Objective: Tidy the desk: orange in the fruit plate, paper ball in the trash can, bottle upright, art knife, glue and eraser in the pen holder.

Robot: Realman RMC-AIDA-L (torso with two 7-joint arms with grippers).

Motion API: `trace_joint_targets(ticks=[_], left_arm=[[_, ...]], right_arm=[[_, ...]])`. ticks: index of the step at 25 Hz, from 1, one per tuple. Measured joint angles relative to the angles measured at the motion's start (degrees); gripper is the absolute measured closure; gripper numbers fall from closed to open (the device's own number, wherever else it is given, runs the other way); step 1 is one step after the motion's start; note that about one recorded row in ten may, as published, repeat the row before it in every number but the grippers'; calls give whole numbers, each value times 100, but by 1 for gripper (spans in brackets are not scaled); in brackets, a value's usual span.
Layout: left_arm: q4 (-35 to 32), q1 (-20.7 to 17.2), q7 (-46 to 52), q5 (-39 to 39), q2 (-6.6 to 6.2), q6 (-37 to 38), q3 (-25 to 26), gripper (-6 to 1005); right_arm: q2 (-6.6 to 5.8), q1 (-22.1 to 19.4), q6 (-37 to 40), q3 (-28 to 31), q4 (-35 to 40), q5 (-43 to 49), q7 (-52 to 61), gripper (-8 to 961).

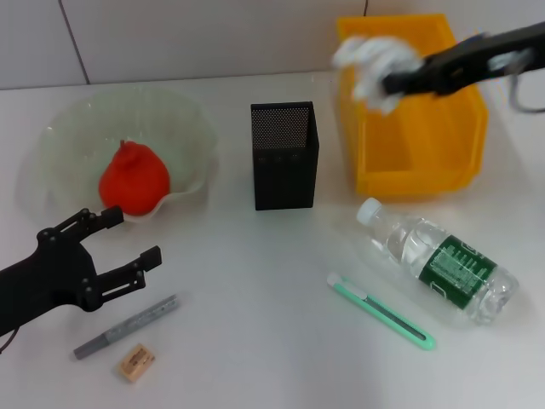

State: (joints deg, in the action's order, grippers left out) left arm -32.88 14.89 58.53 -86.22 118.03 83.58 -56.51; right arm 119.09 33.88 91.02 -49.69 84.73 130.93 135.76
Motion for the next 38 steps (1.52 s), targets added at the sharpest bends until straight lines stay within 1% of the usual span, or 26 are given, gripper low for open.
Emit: trace_joint_targets(ticks=[1, 2, 3, 5, 6, 12, 17, 20, 21, 23, 26, 31, 34, 35, 36, 37, 38], left_arm=[[0, 3, 0, 0, 0, -15, 0, 138], [0, 3, 0, 0, 0, -15, 0, 138], [1, 3, 0, 0, 0, -16, 0, 138], [1, 4, 0, 0, 1, -18, 0, 138], [1, 6, 0, 0, 1, -18, 0, 138], [0, 22, 0, -5, 0, -19, -9, 138], [4, 61, 5, -125, 12, -30, -9, 138], [9, 67, 7, -139, 18, -36, -8, 138], [9, 67, 7, -139, 18, -36, -8, 138], [9, 67, 9, -141, 18, -37, -8, 138], [9, 68, 9, -142, 18, -37, -9, 138], [9, 62, 15, -150, 14, -27, -9, 138], [10, 49, 15, -150, 13, -21, -9, 138], [9, 45, 15, -150, 12, -16, -9, 138], [9, 42, 29, -151, 8, -3, -9, 138], [9, 42, 29, -151, 8, -3, -9, 138], [5, 41, 39, -151, 5, 4, -10, 138]], right_arm=[[-3, -65, -101, 334, 44, 35, -79, 666], [-3, -65, -101, 334, 44, 35, -79, 666], [-8, -118, -209, 582, 76, 137, -118, 666], [-10, -148, -286, 668, 87, 211, -127, 667], [-10, -215, -453, 755, 90, 374, -131, 667], [12, -318, -723, 761, -32, 642, -133, 669], [9, -316, -1066, 722, -406, 740, -120, 667], [4, -267, -1126, 685, -590, 780, -119, 653], [-2, -190, -1186, 609, -779, 899, -118, 649], [-4, -160, -1214, 568, -844, 954, -115, 640], [-6, -64, -1386, 334, -1022, 1125, -92, 627], [-9, -35, -1405, 286, -889, 1132, -12, 400], [-9, -33, -1331, 304, -751, 1122, 23, 306], [-10, -33, -1230, 310, -644, 1120, 73, 274], [-19, -32, -913, 323, -325, 1111, 204, 243], [-19, -32, -913, 323, -325, 1111, 204, 211], [-22, -36, -739, 329, -122, 1109, 269, 180]])
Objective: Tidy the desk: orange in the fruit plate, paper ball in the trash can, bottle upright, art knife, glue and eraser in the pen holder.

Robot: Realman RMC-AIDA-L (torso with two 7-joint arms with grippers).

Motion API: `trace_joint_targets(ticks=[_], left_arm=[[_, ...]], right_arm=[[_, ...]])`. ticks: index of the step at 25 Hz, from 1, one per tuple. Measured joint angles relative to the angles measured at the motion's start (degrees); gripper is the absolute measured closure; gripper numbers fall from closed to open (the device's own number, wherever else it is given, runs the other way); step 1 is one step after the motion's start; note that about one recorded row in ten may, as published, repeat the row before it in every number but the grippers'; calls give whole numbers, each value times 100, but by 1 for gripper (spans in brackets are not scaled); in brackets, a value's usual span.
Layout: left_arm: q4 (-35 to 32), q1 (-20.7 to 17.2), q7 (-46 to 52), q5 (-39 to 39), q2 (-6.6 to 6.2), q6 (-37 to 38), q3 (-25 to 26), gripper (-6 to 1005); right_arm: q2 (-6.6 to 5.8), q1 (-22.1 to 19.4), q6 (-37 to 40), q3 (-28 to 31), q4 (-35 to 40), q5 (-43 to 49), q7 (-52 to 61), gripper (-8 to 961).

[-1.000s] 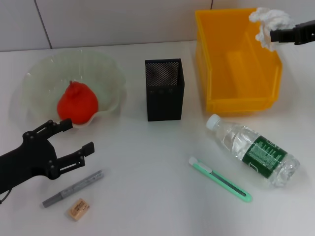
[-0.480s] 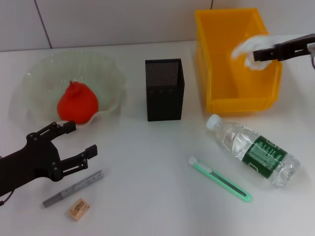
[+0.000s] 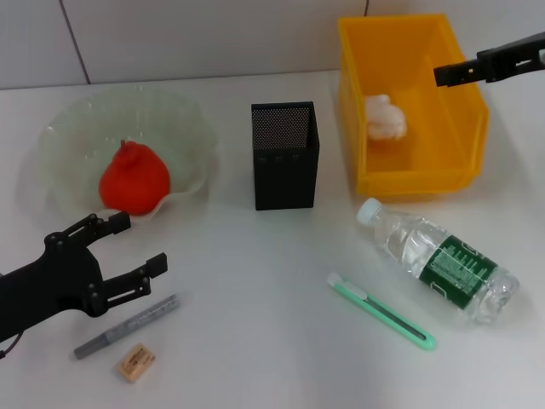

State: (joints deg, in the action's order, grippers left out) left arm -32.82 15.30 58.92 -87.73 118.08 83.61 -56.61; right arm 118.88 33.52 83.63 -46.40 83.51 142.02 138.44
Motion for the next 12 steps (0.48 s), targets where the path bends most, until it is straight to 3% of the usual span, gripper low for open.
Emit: trace_joint_targets(ticks=[3, 4, 8, 12], left_arm=[[-27, 1, 27, 0, -3, 9, -8, 138], [-27, 1, 27, 0, -3, 9, -8, 138], [-32, 19, 33, 1, -5, 14, -9, 138], [-41, 24, 35, 1, 0, -1, -8, 138]], right_arm=[[-64, 48, 911, -18, 894, 55, 303, 152], [-64, 48, 911, -18, 894, 55, 303, 146], [-221, 441, 2383, -40, 1263, 275, 679, 123], [-236, 526, 2729, -123, 1235, 482, 732, 123]])
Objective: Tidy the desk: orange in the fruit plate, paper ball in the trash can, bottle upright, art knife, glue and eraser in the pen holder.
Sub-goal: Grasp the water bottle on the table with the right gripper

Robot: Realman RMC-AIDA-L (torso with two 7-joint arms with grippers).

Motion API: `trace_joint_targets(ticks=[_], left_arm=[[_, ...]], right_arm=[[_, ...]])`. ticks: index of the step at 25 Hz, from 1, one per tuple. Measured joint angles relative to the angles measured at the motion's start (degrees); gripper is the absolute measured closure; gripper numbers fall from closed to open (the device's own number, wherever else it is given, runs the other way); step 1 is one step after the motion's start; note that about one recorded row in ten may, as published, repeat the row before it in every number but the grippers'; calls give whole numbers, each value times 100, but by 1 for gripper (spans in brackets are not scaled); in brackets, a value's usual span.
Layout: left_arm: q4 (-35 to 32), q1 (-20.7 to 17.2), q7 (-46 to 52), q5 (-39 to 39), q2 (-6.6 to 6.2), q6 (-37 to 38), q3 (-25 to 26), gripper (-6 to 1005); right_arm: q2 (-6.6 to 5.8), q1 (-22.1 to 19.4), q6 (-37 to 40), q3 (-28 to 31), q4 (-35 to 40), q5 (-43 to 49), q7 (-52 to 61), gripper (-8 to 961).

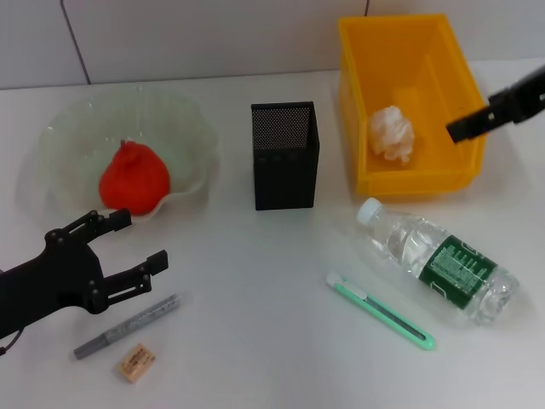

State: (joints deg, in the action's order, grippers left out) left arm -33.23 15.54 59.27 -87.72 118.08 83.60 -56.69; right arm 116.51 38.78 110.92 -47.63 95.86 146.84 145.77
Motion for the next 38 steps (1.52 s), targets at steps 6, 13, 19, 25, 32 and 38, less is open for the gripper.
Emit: trace_joint_targets(ticks=[6, 13, 19, 25, 32, 38], left_arm=[[0, -6, 3, 0, -6, 11, 18, 138], [0, 3, 6, 1, -5, -14, 17, 138], [21, 3, 6, 0, -5, -23, 16, 138], [35, -21, 5, 1, -5, -28, 12, 138], [36, -33, -4, 0, -5, -29, 15, 138], [42, -34, -10, 0, -5, -35, 9, 138]], right_arm=[[61, -33, 484, -388, -210, 412, 12, 123], [114, -89, 384, -931, -816, 510, -24, 124], [257, -44, -284, -1703, -1386, 1232, 12, 124], [260, 38, -494, -1832, -1844, 1208, 80, 123], [282, -22, -647, -1854, -1971, 1189, 84, 124], [284, -45, -857, -1861, -2299, 1183, 84, 123]])
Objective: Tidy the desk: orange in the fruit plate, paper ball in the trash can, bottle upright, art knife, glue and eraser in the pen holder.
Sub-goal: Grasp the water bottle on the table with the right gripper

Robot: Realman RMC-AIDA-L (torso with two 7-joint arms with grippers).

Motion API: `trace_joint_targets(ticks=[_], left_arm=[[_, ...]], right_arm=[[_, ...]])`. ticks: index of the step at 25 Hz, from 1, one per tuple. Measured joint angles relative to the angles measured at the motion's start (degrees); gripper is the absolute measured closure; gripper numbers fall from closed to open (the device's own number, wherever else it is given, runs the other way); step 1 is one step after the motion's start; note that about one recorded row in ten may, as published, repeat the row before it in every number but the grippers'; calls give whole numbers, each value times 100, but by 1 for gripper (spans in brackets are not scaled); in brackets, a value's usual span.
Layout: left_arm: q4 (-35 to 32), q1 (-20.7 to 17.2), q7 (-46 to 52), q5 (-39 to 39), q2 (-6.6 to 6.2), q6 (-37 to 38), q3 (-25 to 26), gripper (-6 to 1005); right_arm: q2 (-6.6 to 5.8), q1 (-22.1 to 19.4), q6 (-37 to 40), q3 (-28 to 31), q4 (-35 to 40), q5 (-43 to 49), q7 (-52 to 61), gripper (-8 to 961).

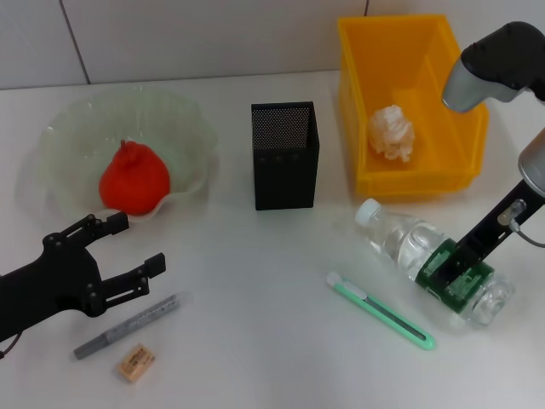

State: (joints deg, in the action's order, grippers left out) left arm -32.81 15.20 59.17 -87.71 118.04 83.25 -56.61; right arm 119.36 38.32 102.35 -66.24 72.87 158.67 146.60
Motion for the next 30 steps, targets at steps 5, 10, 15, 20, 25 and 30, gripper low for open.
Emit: trace_joint_targets(ticks=[5, 10, 15, 20, 25, 30], left_arm=[[3, 0, -1, 0, 0, -2, 0, 138], [3, -8, -3, 0, 0, -2, 0, 138], [3, -8, -5, 0, 0, -2, 1, 139], [3, -2, -4, 0, 0, -2, 1, 139], [3, 5, 9, 0, 1, -2, 1, 139], [3, 35, 3, 0, 9, -2, 1, 139]], right_arm=[[0, -1, -59, -4, -76, -3, -21, 124], [0, -1, -140, -76, -130, 3, -23, 124], [0, -14, -200, -229, -192, 17, -3, 123], [0, -13, -280, -301, -303, 2, 2, 123], [0, -17, -333, -302, -360, -3, 10, 124], [5, -7, -348, -302, -430, -3, 12, 123]])
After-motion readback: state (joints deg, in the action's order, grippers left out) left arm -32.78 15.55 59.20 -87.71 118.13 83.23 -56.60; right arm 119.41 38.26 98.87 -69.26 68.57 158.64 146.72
